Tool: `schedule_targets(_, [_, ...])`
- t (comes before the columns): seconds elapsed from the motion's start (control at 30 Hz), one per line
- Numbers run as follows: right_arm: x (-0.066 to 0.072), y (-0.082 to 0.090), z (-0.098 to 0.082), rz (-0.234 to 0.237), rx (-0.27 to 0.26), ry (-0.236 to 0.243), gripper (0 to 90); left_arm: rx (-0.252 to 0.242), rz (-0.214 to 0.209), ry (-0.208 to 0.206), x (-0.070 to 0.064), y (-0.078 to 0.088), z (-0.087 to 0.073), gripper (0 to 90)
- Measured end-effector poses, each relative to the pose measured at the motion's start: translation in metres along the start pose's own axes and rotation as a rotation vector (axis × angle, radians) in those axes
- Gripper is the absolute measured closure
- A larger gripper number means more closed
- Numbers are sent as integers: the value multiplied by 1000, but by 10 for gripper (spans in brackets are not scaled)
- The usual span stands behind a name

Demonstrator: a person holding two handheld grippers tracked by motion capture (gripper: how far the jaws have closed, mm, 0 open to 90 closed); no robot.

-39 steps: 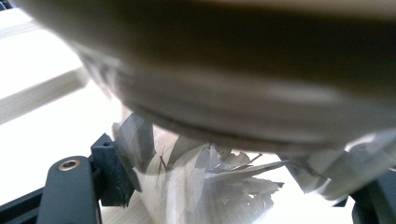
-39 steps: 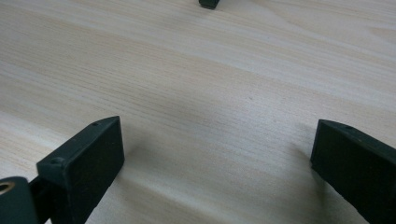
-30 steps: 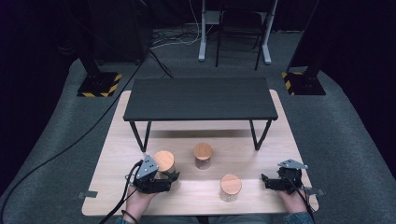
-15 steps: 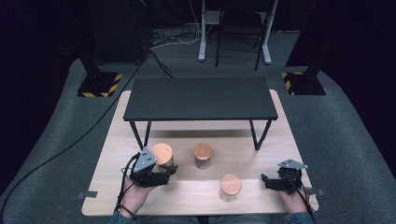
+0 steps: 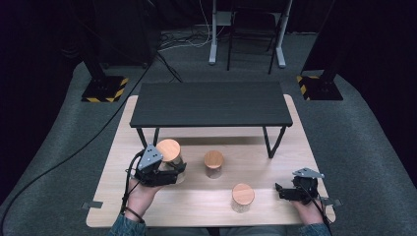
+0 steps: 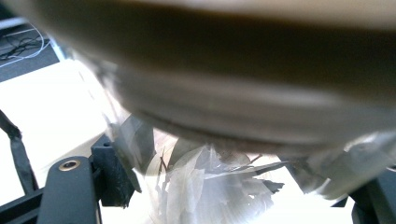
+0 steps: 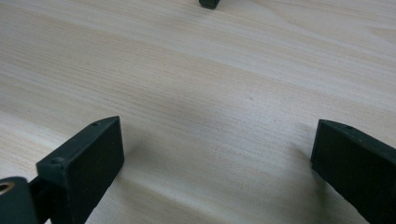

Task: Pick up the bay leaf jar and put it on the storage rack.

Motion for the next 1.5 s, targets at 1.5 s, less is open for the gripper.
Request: schedule_targets(1.5, [0, 0, 0, 2, 0, 2, 16, 30, 33, -56, 11, 10, 75, 250])
Point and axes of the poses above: each handheld gripper's, and its own axes: y roughly backward along the jaws, z roughly out of its top, x roughly to its left, the point moved 9 cm from there along -y, roughly forward along the jaws, and after that the axes turned 8 degrees about -z, right-handed, at the moved point
